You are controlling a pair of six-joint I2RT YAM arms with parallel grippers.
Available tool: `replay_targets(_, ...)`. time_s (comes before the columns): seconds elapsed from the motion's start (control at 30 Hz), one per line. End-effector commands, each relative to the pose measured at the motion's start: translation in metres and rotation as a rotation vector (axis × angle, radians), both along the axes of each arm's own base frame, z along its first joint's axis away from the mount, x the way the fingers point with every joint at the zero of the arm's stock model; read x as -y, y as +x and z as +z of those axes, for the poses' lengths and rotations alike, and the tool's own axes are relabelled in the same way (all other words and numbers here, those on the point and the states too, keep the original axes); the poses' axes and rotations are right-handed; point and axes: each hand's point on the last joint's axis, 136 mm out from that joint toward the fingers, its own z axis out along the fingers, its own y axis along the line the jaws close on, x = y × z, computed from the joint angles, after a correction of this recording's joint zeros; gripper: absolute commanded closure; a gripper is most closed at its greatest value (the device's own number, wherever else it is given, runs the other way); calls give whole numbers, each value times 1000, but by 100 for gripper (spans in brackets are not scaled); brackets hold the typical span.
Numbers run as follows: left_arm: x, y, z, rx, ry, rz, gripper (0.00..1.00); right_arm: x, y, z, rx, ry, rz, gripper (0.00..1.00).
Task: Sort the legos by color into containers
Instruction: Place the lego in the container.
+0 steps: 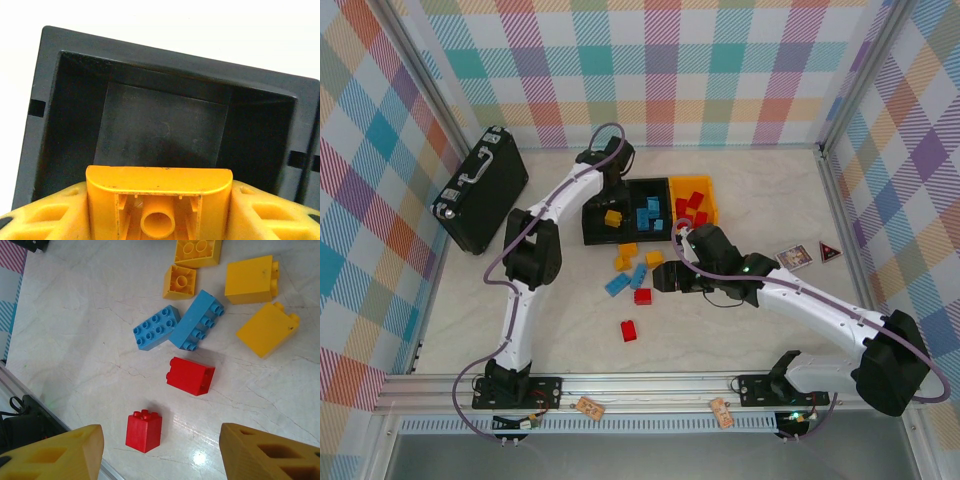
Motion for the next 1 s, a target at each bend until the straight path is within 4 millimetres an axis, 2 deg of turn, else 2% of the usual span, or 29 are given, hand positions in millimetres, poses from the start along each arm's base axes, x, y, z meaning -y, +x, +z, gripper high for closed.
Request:
replay_targets(0.0, -9, -2, -6, -36, 12, 19, 50, 3, 2, 5, 7, 4, -20, 37)
replay_targets(0.17, -7, -2, -4, -33, -2, 24, 38, 4, 2, 5, 5, 4, -23, 37)
replay_targets(0.3, -7, -4, 5, -19, -13, 24, 31, 2, 2, 4, 5, 8, -22, 37)
replay_targets(0.43, -7, -8, 13, -5, -30, 18, 26, 0, 3, 5, 5, 14, -17, 37)
replay_targets(0.63, -4, -16, 28, 14, -66, 7, 24, 1, 3, 7, 8, 13, -20, 37)
replay_targets(0.83, 11, -41, 49, 40, -144, -55, 25, 15, 7, 4, 5, -54, -73, 37)
replay_targets(0.97, 24, -69, 63, 53, -201, -123, 25, 25, 12, -5, -28, -112, -127, 36)
